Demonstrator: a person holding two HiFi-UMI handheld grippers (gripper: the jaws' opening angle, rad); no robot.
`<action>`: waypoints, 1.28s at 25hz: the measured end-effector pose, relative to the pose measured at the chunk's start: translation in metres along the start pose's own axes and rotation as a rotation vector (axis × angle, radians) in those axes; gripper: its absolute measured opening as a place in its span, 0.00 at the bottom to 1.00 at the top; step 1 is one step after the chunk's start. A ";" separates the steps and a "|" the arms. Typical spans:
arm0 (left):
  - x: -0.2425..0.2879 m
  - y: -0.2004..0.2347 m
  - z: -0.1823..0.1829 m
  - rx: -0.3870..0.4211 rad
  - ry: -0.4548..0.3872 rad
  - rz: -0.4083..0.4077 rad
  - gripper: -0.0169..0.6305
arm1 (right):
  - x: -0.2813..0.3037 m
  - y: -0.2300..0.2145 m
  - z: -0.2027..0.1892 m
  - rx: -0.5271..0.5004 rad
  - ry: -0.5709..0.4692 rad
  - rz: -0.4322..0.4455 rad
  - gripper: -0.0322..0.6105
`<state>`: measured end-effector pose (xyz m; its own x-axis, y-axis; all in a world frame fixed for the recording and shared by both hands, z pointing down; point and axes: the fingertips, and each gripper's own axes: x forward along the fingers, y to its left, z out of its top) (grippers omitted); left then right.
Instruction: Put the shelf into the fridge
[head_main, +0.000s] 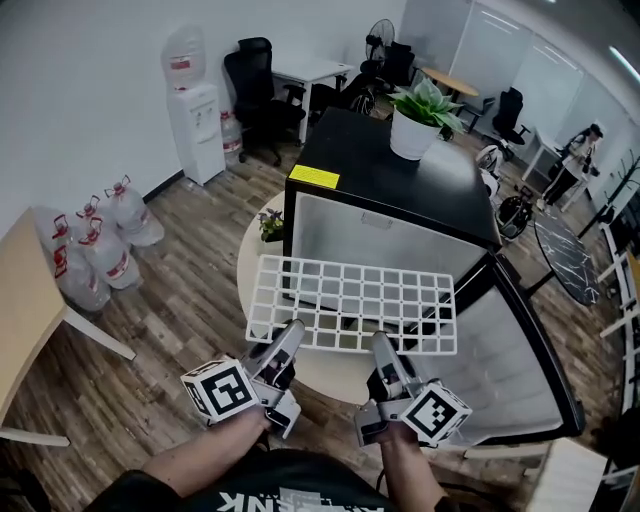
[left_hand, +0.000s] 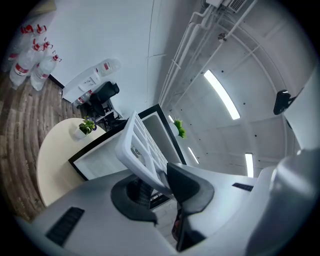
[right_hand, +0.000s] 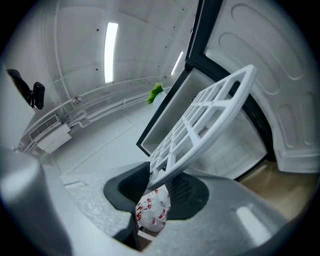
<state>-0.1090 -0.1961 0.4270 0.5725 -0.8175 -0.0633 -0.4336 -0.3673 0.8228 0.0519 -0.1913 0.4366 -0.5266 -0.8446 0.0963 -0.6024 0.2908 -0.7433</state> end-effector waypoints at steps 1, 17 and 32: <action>0.004 0.003 0.004 -0.006 0.011 -0.007 0.14 | 0.004 0.000 0.001 0.000 -0.008 -0.017 0.20; 0.053 0.025 0.025 -0.047 0.218 -0.091 0.14 | 0.041 0.017 0.013 0.189 -0.186 -0.029 0.20; 0.082 0.028 0.012 -0.045 0.282 -0.083 0.14 | 0.048 -0.003 0.028 0.237 -0.204 -0.007 0.20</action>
<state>-0.0828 -0.2785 0.4383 0.7781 -0.6277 0.0226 -0.3496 -0.4029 0.8458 0.0451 -0.2453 0.4248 -0.3770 -0.9261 -0.0149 -0.4368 0.1920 -0.8788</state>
